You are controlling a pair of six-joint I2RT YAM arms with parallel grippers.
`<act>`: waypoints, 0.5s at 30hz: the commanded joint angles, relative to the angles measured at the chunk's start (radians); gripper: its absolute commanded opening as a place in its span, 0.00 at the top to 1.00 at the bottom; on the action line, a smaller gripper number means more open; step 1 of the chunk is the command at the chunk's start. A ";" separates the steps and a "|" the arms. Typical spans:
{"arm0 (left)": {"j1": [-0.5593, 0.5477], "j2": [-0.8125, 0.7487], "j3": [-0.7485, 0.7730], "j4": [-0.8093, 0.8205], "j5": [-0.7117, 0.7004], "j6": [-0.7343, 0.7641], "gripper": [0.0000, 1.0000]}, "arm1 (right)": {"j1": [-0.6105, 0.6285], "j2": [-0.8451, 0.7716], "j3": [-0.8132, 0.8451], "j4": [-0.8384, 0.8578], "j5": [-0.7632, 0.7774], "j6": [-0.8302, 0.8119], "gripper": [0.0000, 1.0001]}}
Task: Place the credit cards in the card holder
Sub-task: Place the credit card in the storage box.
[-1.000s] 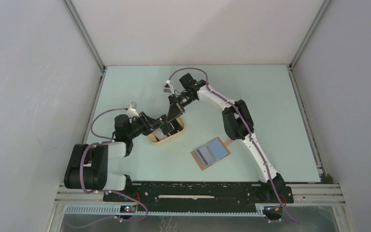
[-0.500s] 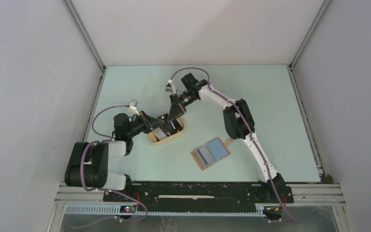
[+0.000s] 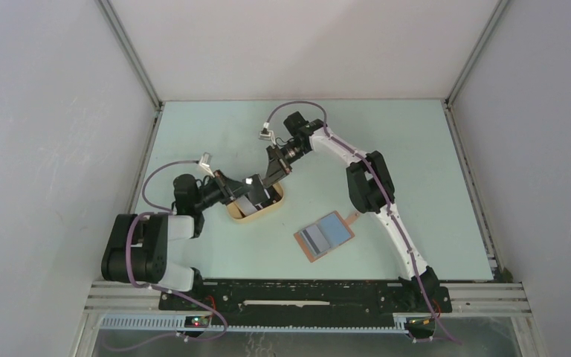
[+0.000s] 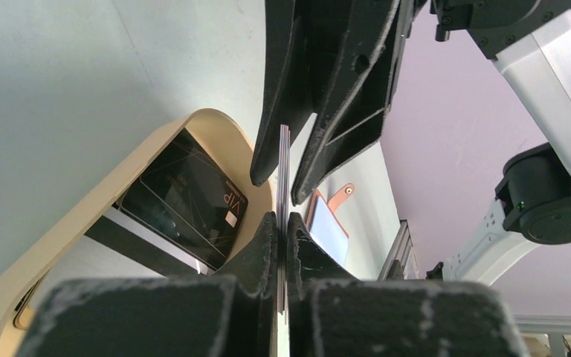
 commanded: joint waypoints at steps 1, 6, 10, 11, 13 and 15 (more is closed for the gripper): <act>0.012 0.027 0.007 0.164 0.067 -0.041 1.00 | -0.003 -0.078 0.023 -0.042 -0.013 -0.079 0.62; 0.012 0.049 0.001 0.226 0.081 -0.071 1.00 | -0.005 -0.078 0.015 -0.042 0.002 -0.080 0.68; 0.012 0.060 0.003 0.237 0.085 -0.078 1.00 | -0.004 -0.078 0.014 -0.031 0.006 -0.066 0.70; 0.012 0.063 0.004 0.238 0.082 -0.079 1.00 | -0.002 -0.079 0.013 -0.031 0.007 -0.063 0.70; 0.012 0.067 0.005 0.238 0.079 -0.080 1.00 | 0.002 -0.080 0.011 -0.022 0.020 -0.047 0.70; 0.012 0.070 0.006 0.238 0.079 -0.082 1.00 | 0.011 -0.082 0.006 -0.007 0.052 -0.024 0.70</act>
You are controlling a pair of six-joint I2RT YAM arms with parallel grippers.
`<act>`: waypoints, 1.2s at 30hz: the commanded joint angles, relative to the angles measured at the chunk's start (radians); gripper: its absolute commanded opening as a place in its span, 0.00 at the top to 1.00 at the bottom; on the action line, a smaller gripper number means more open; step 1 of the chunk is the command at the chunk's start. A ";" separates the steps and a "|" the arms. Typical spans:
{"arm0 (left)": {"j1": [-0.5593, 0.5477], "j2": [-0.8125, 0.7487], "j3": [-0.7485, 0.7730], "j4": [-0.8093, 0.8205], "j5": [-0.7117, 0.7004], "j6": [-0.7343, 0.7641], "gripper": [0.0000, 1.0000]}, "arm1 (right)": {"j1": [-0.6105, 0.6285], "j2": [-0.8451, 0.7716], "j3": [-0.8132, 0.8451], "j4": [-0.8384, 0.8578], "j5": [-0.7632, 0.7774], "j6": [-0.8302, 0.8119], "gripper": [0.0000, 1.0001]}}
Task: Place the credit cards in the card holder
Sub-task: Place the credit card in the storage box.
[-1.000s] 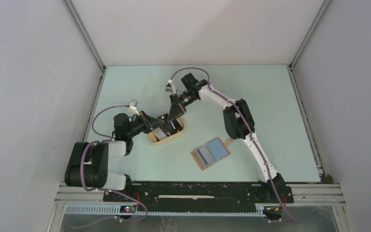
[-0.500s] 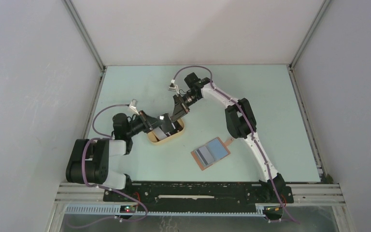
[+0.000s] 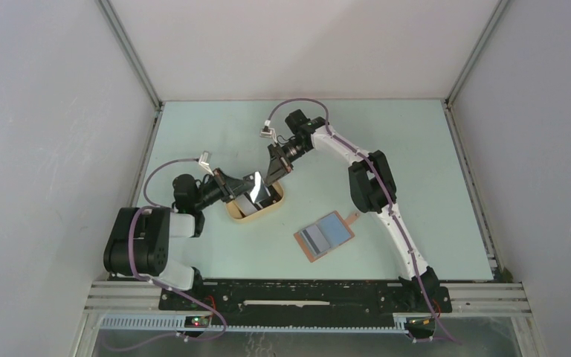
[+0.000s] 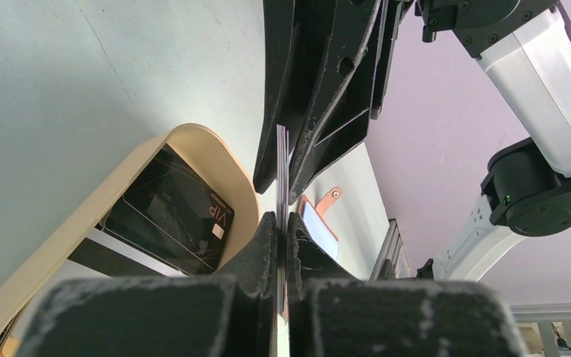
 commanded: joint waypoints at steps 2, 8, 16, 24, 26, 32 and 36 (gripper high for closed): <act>0.006 0.011 0.009 0.079 0.035 -0.024 1.00 | 0.020 -0.064 -0.002 0.046 0.066 0.050 0.70; 0.006 0.020 0.012 0.081 0.038 -0.029 1.00 | 0.025 -0.064 -0.011 0.071 0.084 0.092 0.70; 0.006 0.034 0.017 0.068 0.021 -0.040 1.00 | 0.037 -0.074 -0.008 0.083 0.104 0.115 0.59; 0.005 -0.012 0.044 -0.130 -0.037 0.034 0.98 | 0.046 -0.083 -0.008 0.098 0.110 0.141 0.50; 0.002 -0.009 0.048 -0.137 -0.036 0.036 0.98 | 0.047 -0.081 -0.007 0.103 0.104 0.150 0.50; 0.002 -0.023 0.038 -0.101 -0.008 0.045 1.00 | 0.018 -0.089 -0.003 0.096 0.004 0.126 0.48; 0.001 -0.012 0.029 0.004 0.040 0.021 1.00 | 0.013 -0.103 -0.013 0.063 -0.054 0.064 0.46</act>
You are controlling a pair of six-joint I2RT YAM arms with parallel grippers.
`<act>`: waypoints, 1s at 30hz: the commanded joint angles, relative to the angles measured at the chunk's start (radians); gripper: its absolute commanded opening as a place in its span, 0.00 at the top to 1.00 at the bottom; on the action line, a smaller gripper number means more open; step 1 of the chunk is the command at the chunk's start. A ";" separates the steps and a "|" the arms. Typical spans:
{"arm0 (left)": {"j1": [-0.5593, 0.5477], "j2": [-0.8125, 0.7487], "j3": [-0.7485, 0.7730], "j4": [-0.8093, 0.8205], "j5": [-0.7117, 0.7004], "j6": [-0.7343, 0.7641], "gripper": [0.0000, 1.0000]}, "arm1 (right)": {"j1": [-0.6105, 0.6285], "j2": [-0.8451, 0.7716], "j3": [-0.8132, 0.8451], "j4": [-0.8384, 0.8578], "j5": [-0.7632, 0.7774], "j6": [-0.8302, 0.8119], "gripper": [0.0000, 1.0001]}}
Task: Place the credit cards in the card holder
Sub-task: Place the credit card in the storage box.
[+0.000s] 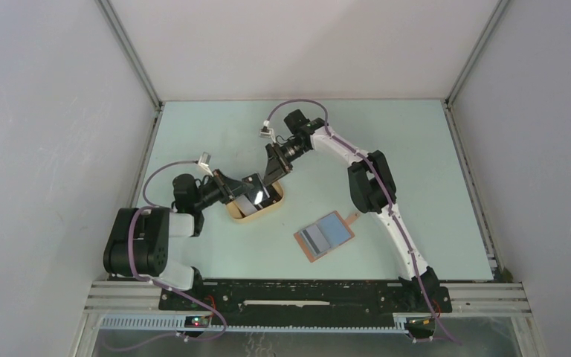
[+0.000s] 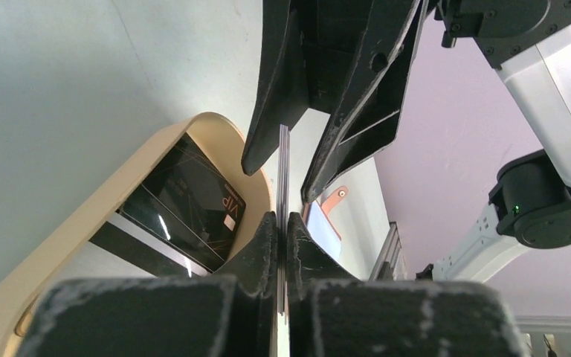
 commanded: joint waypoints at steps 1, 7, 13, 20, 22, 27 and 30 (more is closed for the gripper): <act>-0.009 -0.004 0.024 0.118 0.073 -0.002 1.00 | 0.004 -0.100 0.002 -0.003 -0.151 -0.051 0.46; -0.008 0.020 0.024 0.190 0.091 -0.040 1.00 | 0.011 -0.109 0.002 -0.008 -0.183 -0.059 0.46; -0.011 0.024 0.028 0.203 0.099 -0.044 0.99 | 0.015 -0.111 -0.005 0.036 -0.174 -0.007 0.54; -0.014 0.009 0.038 0.121 0.055 -0.035 0.86 | 0.011 -0.111 -0.005 0.063 -0.186 0.018 0.95; -0.014 -0.039 0.046 0.034 0.025 0.004 0.79 | 0.006 -0.113 -0.007 0.068 -0.181 0.023 0.99; -0.017 -0.264 0.057 -0.316 -0.123 0.155 0.50 | -0.003 -0.131 -0.028 0.081 -0.180 0.027 1.00; -0.023 -0.440 0.055 -0.499 -0.246 0.226 0.35 | -0.008 -0.149 -0.045 0.080 -0.187 0.013 1.00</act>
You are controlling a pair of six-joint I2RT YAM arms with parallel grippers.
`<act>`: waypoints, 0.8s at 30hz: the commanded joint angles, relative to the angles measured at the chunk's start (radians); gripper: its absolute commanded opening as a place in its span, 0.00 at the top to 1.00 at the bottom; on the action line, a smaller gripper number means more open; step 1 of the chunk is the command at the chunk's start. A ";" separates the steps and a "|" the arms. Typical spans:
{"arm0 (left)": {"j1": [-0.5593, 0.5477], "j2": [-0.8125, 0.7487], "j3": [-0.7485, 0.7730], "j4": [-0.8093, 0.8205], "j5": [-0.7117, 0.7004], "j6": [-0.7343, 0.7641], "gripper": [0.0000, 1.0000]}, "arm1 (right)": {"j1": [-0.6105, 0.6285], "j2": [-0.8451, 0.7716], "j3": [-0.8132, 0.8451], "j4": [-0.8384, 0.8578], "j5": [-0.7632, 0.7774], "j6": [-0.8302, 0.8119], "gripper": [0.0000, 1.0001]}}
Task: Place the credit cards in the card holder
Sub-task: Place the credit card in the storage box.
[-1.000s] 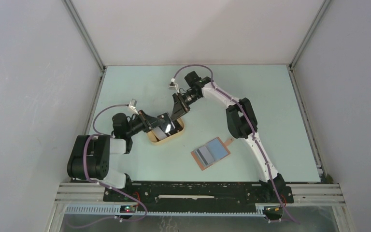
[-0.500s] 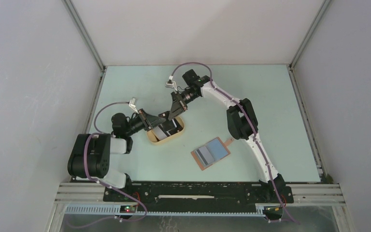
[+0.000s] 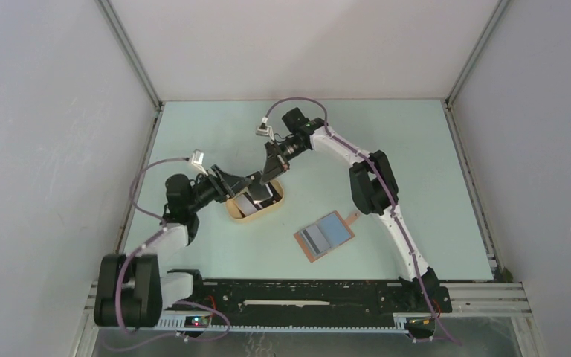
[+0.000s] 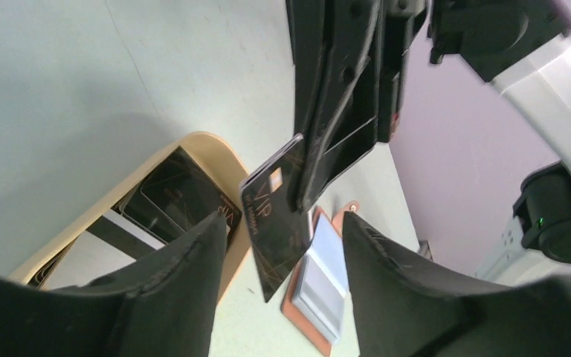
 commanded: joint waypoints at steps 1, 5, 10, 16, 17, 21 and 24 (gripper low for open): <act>-0.011 -0.258 0.048 -0.324 -0.218 0.164 0.31 | -0.011 -0.108 -0.012 0.008 -0.021 -0.018 1.00; -0.023 -0.440 0.020 -0.403 -0.311 0.180 0.21 | -0.013 -0.134 -0.016 -0.037 -0.006 -0.085 1.00; -0.030 -0.528 -0.093 -0.211 -0.338 0.009 0.01 | -0.013 -0.182 -0.040 -0.034 0.019 -0.096 1.00; -0.044 -0.389 -0.083 -0.117 -0.228 -0.046 0.02 | -0.010 -0.188 -0.046 -0.008 0.052 -0.044 1.00; -0.057 -0.365 -0.076 -0.116 -0.220 -0.028 0.04 | -0.008 -0.186 -0.046 -0.005 0.060 -0.040 1.00; -0.140 -0.320 -0.072 -0.091 -0.269 0.034 0.07 | 0.003 -0.178 -0.043 0.004 0.080 -0.011 1.00; -0.162 -0.290 -0.078 -0.049 -0.259 0.046 0.15 | 0.008 -0.165 -0.035 0.008 0.082 0.007 1.00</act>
